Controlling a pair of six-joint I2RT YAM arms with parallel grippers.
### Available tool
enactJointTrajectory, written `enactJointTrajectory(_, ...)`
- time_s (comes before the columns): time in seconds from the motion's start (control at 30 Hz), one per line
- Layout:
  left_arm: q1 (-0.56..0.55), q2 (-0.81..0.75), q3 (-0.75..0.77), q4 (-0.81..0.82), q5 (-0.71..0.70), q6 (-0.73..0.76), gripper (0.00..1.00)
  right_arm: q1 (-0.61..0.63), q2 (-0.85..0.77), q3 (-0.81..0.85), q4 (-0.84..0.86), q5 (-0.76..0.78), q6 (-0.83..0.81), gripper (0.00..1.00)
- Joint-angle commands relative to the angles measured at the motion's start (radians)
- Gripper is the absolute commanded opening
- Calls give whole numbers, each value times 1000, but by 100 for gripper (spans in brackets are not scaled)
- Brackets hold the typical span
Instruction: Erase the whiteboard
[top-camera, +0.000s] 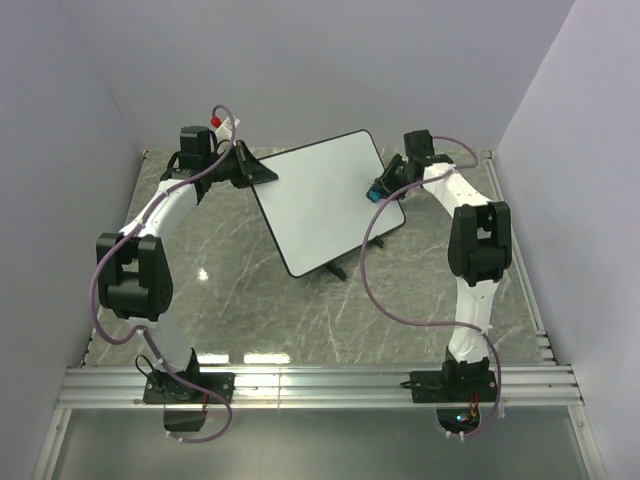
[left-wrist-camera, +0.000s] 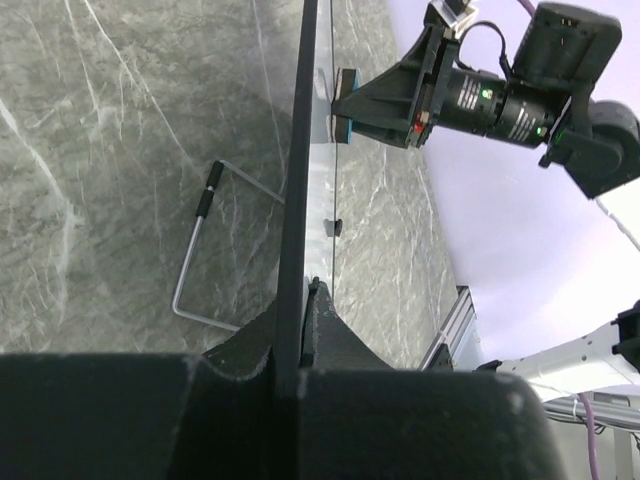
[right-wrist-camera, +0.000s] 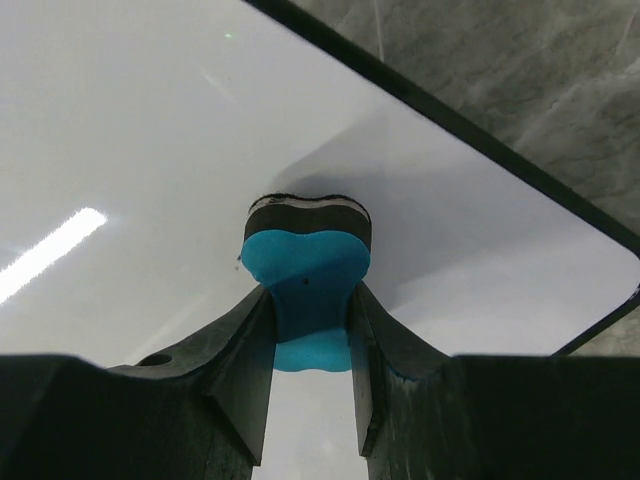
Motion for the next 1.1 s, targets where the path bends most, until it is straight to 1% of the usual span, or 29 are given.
enactJointTrajectory(0.0,-77,-15,-34,-105,-101,258,0,17,89,80,-126,58,0,0)
enactJointTrajectory(0.1,-77,-20,-34,-108,-101,264,0,17,138,161,-156,23,14,0)
enactJointTrajectory(0.27,-77,-29,-35,-118,-116,278,0,20,197,300,-125,-54,67,0)
enactJointTrajectory(0.37,-77,-32,-40,-118,-114,278,0,19,224,363,-110,-71,93,0)
enactJointTrajectory(0.43,-77,-35,-40,-120,-119,280,0,19,233,377,-105,-83,100,0)
enactJointTrajectory(0.53,-77,-38,-35,-131,-134,287,0,17,214,351,-88,-94,86,0)
enactJointTrajectory(0.6,-75,-40,-32,-135,-148,295,0,16,183,284,-79,-96,68,0)
enactJointTrajectory(0.63,-74,-43,-32,-141,-166,300,0,16,137,253,-69,-90,42,0)
enactJointTrajectory(0.67,-71,-44,-32,-143,-177,303,0,14,111,186,-65,-82,29,0)
enactJointTrajectory(0.73,-66,-54,-41,-143,-211,315,0,0,2,100,-46,-39,6,0)
enactJointTrajectory(0.77,-63,-58,-50,-137,-216,318,0,-9,-39,10,-39,-27,5,0)
enactJointTrajectory(0.8,-60,-63,-61,-129,-223,321,0,-17,-79,-36,-30,-14,5,0)
enactJointTrajectory(0.83,-60,-66,-75,-126,-234,327,0,-29,-158,-79,-33,-2,3,0)
enactJointTrajectory(0.87,-60,-75,-84,-125,-266,333,0,-47,-197,-150,-42,36,1,0)
enactJointTrajectory(0.9,-60,-78,-93,-120,-289,338,0,-56,-234,-185,-53,56,-2,0)
enactJointTrajectory(0.93,-60,-90,-116,-117,-314,338,0,-64,-309,-224,-68,76,-8,0)
enactJointTrajectory(0.97,-60,-97,-127,-106,-331,341,0,-73,-348,-298,-73,126,-14,0)
enactJointTrajectory(1.0,-61,-104,-142,-97,-369,341,0,-76,-424,-339,-73,153,-15,0)
enactJointTrajectory(1.07,-71,-133,-188,-66,-448,343,0,-81,-495,-449,-75,228,-20,0)
